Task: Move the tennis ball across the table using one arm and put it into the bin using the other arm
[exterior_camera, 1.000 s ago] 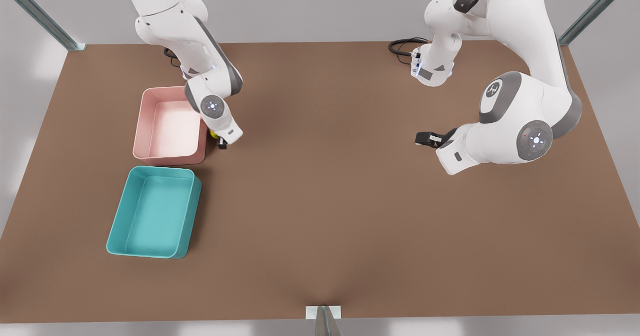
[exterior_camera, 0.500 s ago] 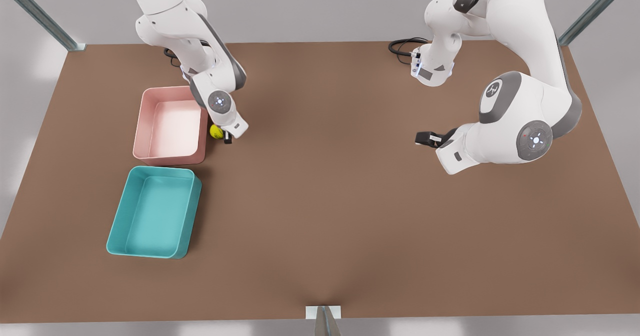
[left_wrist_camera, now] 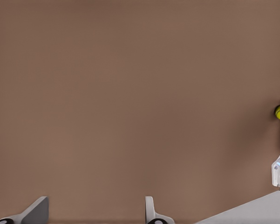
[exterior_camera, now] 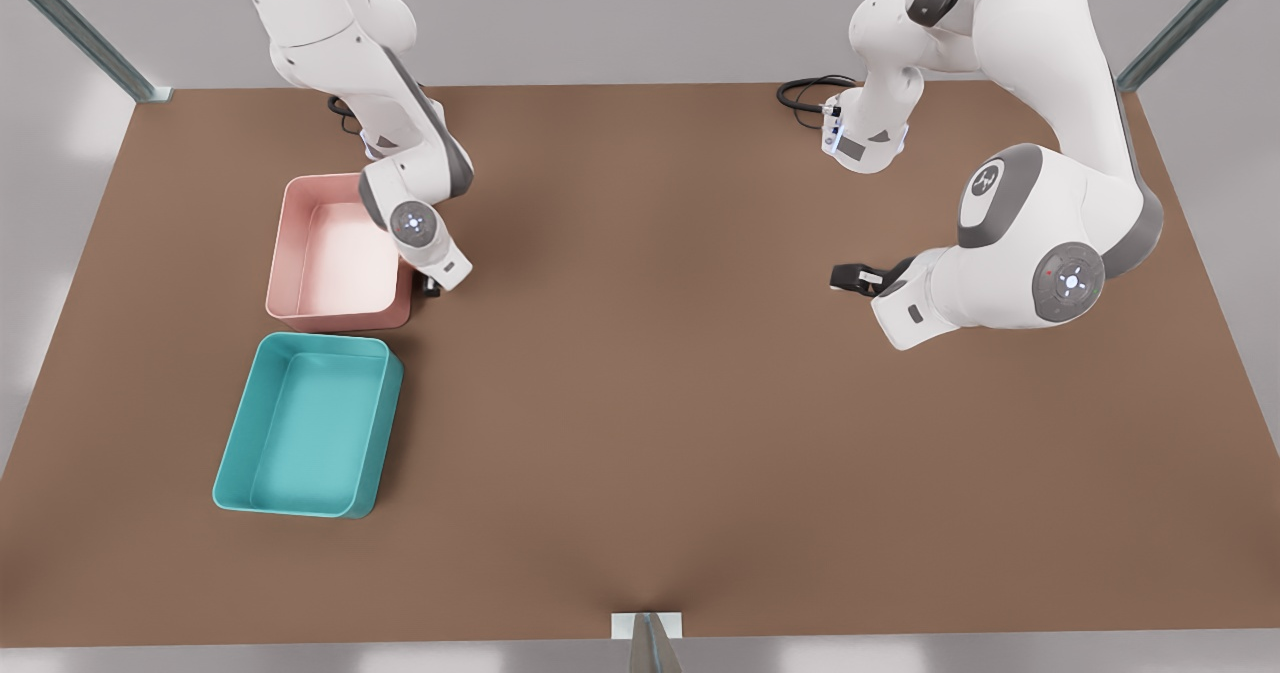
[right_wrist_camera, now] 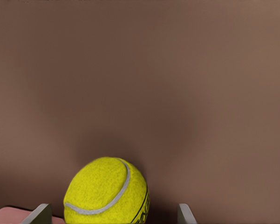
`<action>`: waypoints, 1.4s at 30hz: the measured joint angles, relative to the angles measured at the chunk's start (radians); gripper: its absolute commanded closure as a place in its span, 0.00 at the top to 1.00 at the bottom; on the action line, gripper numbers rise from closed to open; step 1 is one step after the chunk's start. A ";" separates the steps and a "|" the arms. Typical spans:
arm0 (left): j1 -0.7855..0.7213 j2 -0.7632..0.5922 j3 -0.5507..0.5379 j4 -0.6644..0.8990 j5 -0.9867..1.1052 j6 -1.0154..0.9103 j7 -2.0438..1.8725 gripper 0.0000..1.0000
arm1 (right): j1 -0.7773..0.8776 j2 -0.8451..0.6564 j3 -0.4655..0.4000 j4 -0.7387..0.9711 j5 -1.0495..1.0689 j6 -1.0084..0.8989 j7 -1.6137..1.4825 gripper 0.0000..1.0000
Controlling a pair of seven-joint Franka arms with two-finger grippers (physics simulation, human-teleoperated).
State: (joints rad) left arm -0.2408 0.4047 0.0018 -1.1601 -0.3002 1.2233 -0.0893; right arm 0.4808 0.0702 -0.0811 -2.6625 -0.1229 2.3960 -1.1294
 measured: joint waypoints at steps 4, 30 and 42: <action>0.000 0.000 0.000 0.000 -0.001 0.000 0.000 1.00 | -0.009 -0.003 0.000 -0.015 -0.001 0.001 -0.006 1.00; -0.001 0.006 0.000 0.000 -0.001 0.002 0.002 1.00 | 0.000 0.073 0.001 -0.062 0.002 0.105 -0.021 0.93; -0.002 0.006 0.000 0.000 -0.001 0.003 0.002 1.00 | 0.006 0.062 0.008 -0.020 0.013 0.125 -0.036 0.56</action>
State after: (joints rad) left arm -0.2424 0.4109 0.0018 -1.1601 -0.3011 1.2261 -0.0877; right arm 0.4866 0.1325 -0.0732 -2.6821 -0.1103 2.5209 -1.1654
